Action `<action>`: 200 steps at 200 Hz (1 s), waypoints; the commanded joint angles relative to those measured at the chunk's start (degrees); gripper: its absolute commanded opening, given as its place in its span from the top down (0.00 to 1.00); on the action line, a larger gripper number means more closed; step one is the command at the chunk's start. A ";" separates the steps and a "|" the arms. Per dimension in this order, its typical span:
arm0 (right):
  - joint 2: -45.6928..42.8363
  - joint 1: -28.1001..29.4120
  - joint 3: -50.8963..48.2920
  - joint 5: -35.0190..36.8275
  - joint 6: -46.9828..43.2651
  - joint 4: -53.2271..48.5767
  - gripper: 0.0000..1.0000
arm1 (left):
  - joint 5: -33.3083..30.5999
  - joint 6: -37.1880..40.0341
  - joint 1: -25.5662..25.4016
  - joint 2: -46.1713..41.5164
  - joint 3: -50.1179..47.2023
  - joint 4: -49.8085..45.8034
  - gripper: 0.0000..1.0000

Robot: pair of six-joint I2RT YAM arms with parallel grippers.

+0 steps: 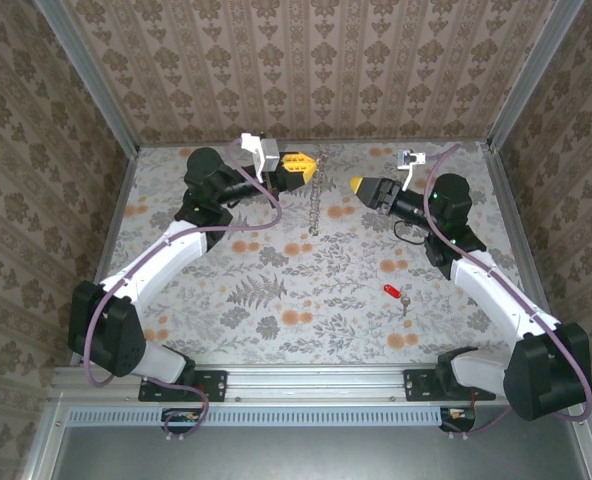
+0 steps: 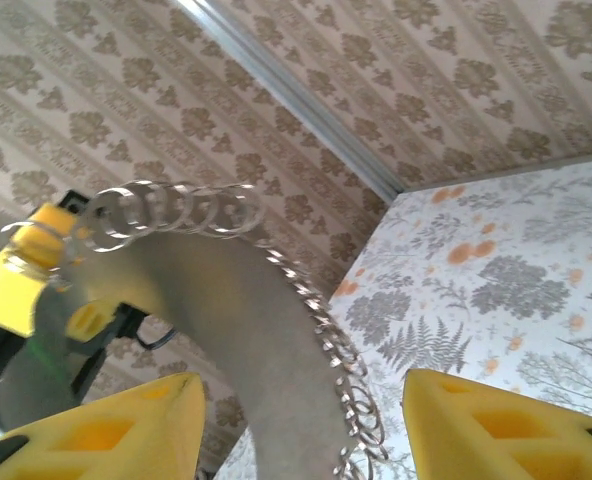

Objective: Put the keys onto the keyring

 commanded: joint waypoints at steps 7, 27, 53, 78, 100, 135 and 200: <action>-1.20 1.61 3.75 -2.92 -0.06 3.75 0.47 | -0.57 0.58 -0.33 -1.62 -0.02 1.53 1.00; -1.30 2.39 5.43 -4.25 0.02 4.69 0.51 | -1.03 -1.17 -0.33 -1.66 0.09 0.42 1.00; -0.45 3.44 7.55 -7.34 0.21 7.46 0.56 | -1.77 -4.47 -0.16 -1.65 -0.20 0.35 1.00; 0.87 4.01 9.46 -10.13 0.36 10.25 0.64 | -1.49 -7.09 -0.06 -1.52 0.14 -0.21 1.00; 2.22 4.61 11.38 -11.85 0.34 11.92 0.68 | -0.83 -8.25 -0.06 -1.65 0.53 -0.63 1.00; 5.28 5.77 14.58 -13.26 0.13 12.24 0.70 | -0.29 -9.06 -0.06 -1.96 0.60 -0.72 1.00; 8.21 6.29 14.86 -13.06 -0.47 12.63 0.66 | 0.60 -9.45 -0.06 -2.87 0.43 -0.72 1.00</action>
